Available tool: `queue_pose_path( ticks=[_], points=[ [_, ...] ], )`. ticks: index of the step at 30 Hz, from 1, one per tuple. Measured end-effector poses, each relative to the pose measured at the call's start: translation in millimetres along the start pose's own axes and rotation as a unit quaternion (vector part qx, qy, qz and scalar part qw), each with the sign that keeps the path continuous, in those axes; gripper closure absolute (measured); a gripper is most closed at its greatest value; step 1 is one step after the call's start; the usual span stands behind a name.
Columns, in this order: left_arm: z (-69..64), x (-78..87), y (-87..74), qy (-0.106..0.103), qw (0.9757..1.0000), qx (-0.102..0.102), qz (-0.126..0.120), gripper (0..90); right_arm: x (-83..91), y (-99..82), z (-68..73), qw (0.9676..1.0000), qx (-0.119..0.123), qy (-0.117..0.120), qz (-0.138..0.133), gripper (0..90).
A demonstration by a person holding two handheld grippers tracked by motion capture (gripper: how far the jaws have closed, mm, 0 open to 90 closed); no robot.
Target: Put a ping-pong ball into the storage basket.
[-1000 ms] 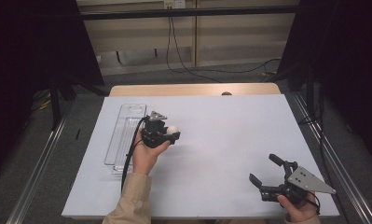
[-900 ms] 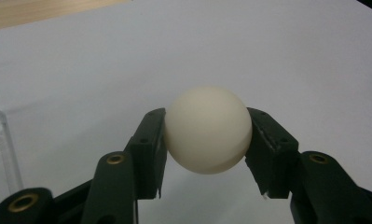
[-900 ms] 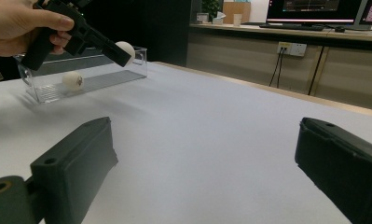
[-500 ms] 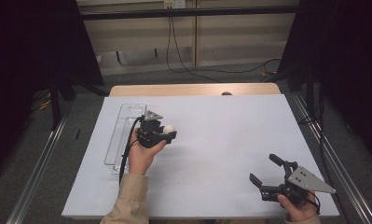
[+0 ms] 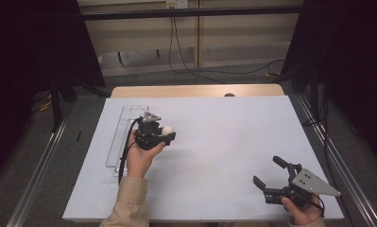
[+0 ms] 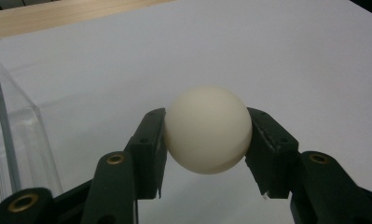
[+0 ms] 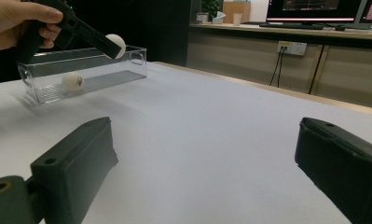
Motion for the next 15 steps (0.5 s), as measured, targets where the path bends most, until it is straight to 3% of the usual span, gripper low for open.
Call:
queue_pose_path(
  ticks=[15],
  points=[
    [10.7,11.3,0.9,0.012,0.9998,0.011,-0.010,51.0,-0.2,0.0,0.3,1.0000,0.000,0.000,0.000,3.8]
  ],
)
Point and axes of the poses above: each handheld gripper's, and its own axes: x roughly backward along the jaws, y roughly out of its top, z roughly to its left, the point moved 9 cm from there along -x, roughly forward along the jaws, and after that the axes turned 5 degrees about -z, right-handed, at the moved point
